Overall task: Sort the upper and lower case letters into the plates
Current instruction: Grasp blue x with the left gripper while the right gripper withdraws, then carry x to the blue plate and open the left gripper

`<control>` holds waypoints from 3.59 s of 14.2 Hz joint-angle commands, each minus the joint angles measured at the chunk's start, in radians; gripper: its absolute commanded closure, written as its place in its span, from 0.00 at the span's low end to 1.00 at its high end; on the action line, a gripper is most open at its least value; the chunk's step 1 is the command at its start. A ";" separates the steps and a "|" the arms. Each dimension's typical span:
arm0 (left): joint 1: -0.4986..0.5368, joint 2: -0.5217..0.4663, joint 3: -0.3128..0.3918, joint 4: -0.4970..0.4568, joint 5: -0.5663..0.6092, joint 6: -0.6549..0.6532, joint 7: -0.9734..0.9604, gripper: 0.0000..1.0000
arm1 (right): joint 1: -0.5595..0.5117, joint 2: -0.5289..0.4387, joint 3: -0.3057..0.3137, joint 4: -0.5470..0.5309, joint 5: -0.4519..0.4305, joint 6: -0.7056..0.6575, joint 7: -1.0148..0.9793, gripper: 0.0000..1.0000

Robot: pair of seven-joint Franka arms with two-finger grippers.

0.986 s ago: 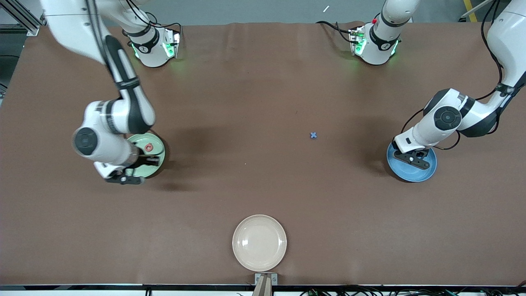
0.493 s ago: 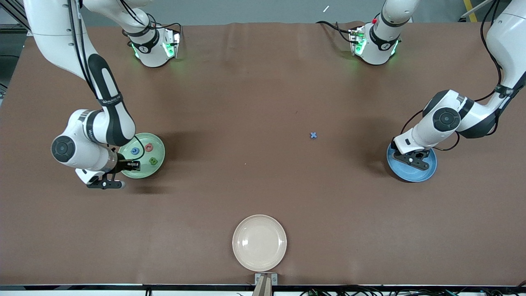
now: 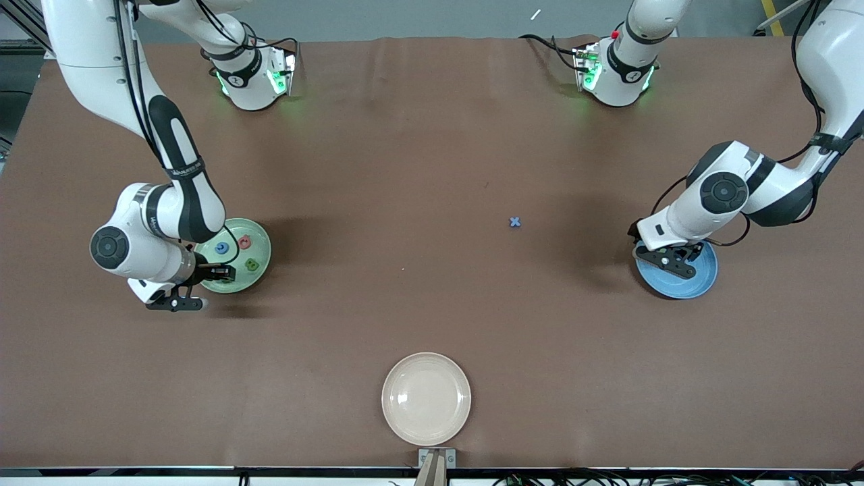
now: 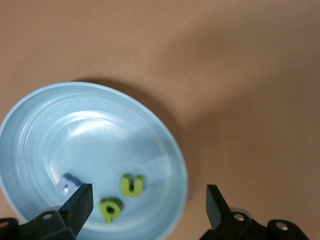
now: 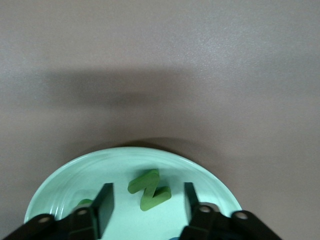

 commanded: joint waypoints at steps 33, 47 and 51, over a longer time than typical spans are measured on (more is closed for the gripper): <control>-0.776 0.035 0.283 0.041 -0.104 0.281 -1.205 0.47 | -0.110 -0.090 -0.022 0.677 -0.144 -0.734 0.004 0.00; -0.811 0.030 0.331 0.044 -0.105 0.281 -1.224 0.84 | -0.254 -0.254 0.136 0.513 -0.153 -0.737 0.064 0.00; -0.790 -0.019 0.323 0.058 -0.122 0.256 -1.193 0.86 | -0.268 -0.309 0.154 0.467 -0.181 -0.734 0.065 0.00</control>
